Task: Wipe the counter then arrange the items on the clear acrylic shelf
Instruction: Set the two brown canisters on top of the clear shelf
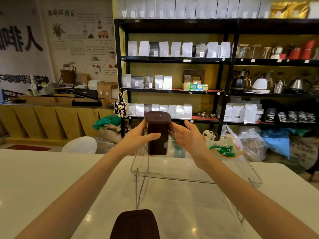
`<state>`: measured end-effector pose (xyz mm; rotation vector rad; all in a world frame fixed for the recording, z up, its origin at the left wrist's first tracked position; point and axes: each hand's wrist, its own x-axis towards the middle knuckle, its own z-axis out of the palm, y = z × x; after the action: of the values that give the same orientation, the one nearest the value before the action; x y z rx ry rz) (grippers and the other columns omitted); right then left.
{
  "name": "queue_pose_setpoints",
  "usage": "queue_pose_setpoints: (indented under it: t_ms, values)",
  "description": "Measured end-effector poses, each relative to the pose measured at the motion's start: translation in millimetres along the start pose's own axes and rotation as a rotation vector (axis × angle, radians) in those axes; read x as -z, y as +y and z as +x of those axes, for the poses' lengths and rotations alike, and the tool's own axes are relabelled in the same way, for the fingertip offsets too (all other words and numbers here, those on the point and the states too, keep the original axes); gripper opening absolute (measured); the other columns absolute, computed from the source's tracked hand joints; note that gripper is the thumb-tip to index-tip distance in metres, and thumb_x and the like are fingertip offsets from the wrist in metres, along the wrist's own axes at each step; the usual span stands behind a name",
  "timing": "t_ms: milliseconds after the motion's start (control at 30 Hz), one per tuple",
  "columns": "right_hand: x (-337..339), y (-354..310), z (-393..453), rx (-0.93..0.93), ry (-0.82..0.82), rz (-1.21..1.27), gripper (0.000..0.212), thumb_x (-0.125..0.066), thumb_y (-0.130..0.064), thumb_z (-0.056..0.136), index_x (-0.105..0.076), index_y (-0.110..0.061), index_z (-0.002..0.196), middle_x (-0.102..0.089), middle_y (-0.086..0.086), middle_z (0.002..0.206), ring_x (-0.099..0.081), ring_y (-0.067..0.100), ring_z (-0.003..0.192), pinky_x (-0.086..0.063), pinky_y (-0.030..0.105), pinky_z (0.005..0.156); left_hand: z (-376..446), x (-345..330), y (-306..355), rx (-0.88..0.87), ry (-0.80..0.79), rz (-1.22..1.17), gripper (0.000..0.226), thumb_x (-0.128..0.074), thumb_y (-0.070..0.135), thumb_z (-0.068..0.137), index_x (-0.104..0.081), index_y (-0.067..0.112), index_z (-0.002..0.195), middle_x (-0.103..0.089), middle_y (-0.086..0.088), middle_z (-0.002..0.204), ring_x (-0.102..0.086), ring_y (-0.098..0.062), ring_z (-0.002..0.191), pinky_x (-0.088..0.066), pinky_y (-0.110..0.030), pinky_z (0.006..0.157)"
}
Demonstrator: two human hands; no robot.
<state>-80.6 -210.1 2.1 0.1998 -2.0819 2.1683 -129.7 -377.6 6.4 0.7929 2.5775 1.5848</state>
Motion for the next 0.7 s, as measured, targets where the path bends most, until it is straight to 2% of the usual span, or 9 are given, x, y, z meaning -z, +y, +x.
queue_pose_setpoints:
  t_ms: [67, 133, 267, 367, 567, 700]
  values:
    - [0.9, 0.9, 4.8, -0.020, -0.050, -0.047, 0.055, -0.009, -0.042, 0.097, -0.042, -0.016, 0.134, -0.038, 0.007, 0.147, -0.034, 0.022, 0.135, -0.014, 0.045, 0.118, 3.8, 6.1, -3.1, -0.015, -0.002, 0.042, 0.074, -0.064, 0.048, 0.073, -0.030, 0.036, 0.138, -0.048, 0.004, 0.140, -0.042, -0.019, 0.130, -0.032, -0.046, 0.112]
    - [-2.4, -1.3, 7.9, -0.039, -0.016, -0.051, 0.059, -0.006, -0.045, 0.096, -0.038, -0.016, 0.137, -0.038, 0.005, 0.148, -0.037, 0.017, 0.130, -0.013, 0.044, 0.118, 7.0, 9.2, -5.3, -0.045, 0.010, 0.076, 0.064, -0.064, 0.039, 0.079, -0.035, 0.032, 0.136, -0.052, 0.002, 0.137, -0.046, -0.018, 0.127, -0.034, -0.048, 0.110]
    - [-6.2, -1.2, 15.0, -0.111, -0.036, -0.031, 0.067, -0.004, -0.053, 0.093, -0.033, -0.015, 0.140, -0.029, 0.007, 0.152, -0.023, 0.023, 0.141, -0.006, 0.045, 0.119, 9.3, 8.6, -6.3, -0.079, 0.033, 0.067, 0.055, -0.062, 0.022, 0.084, -0.040, 0.022, 0.134, -0.056, 0.003, 0.125, -0.050, -0.012, 0.114, -0.038, -0.035, 0.104]
    - [-9.2, -0.5, 19.8, -0.145, -0.029, -0.055, 0.068, -0.004, -0.057, 0.091, -0.033, -0.020, 0.140, -0.031, 0.003, 0.152, -0.025, 0.020, 0.141, -0.009, 0.044, 0.118, 11.2, 9.3, -8.8, -0.093, 0.046, 0.050, 0.054, -0.063, 0.019, 0.083, -0.042, 0.021, 0.133, -0.055, 0.007, 0.116, -0.051, -0.012, 0.111, -0.039, -0.033, 0.102]
    - [-5.7, 1.1, 28.4, -0.154, 0.011, -0.048, 0.071, -0.006, -0.060, 0.089, -0.039, -0.020, 0.137, -0.038, 0.004, 0.149, -0.032, 0.021, 0.138, -0.013, 0.046, 0.117, 17.1, 11.3, -15.2, -0.100, 0.049, 0.000, 0.055, -0.062, 0.018, 0.084, -0.040, 0.022, 0.134, -0.057, 0.000, 0.125, -0.052, -0.018, 0.118, -0.040, -0.038, 0.105]
    - [-6.5, 1.9, 32.3, -0.141, 0.026, -0.055, 0.071, -0.005, -0.059, 0.089, -0.039, -0.018, 0.137, -0.038, 0.005, 0.148, -0.032, 0.022, 0.137, -0.014, 0.047, 0.117, 20.5, 12.1, -17.1, -0.096, 0.042, -0.014, 0.054, -0.061, 0.016, 0.084, -0.040, 0.020, 0.134, -0.057, 0.002, 0.122, -0.053, -0.017, 0.118, -0.040, -0.037, 0.105]
